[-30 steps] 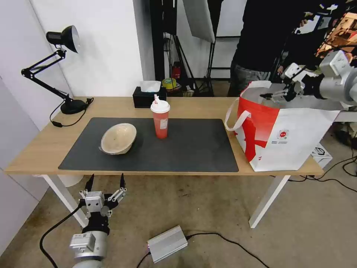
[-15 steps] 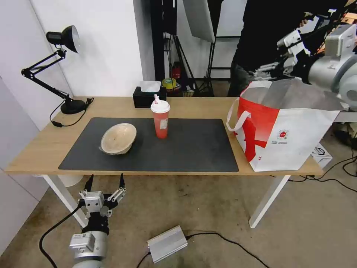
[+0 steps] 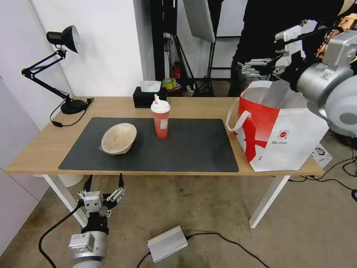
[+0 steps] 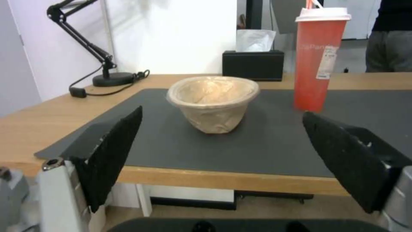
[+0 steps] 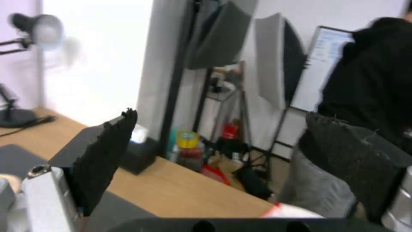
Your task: Pick up the trash from the table and place it into the takeout bag.
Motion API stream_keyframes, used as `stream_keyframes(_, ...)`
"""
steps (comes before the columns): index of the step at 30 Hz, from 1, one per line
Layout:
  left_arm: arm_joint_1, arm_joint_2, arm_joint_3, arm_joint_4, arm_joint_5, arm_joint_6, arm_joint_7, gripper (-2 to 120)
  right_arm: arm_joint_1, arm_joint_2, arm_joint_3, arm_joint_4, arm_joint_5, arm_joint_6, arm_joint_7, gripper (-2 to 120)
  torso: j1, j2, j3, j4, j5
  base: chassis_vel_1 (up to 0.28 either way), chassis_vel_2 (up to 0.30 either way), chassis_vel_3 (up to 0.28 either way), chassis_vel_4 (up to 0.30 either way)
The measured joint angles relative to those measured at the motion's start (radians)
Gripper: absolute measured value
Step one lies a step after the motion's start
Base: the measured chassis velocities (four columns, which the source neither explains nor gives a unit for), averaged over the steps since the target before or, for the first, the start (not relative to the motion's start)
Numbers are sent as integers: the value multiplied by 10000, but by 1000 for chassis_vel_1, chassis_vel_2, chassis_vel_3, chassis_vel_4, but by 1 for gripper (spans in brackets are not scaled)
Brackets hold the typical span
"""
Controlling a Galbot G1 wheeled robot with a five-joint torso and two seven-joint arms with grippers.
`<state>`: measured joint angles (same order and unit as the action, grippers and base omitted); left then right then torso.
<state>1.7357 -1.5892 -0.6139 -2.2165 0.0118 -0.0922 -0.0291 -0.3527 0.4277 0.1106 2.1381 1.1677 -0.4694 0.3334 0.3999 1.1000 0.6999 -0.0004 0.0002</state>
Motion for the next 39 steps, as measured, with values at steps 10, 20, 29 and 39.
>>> stream_keyframes(10, 217, -37, -196, -126, 40, -35, -138, 100, -3475, 886, 981, -179, -2815, 1795, 20, 100, 1, -1, 2, 3, -1, 0, 0, 0, 0)
stream_keyframes(20, 217, -32, -186, -29, 61, -35, -151, 100, -5393, 2096, 704, -1062, -4952, 3276, -46, 100, 1, -1, 1, 4, -3, 0, 0, 0, 0)
stream_keyframes(29, 211, -29, -230, 54, 78, -40, -152, 100, -7593, 3298, 1095, -266, -6641, 3819, -46, 100, 0, 0, 1, 2, -3, 0, 0, 0, 0)
stream_keyframes(39, 218, -31, -206, 116, 115, -62, -157, 100, -8423, 3896, 1376, 405, -7028, 3841, -16, 100, 0, 0, 0, 1, -2, 0, 0, 0, 0)
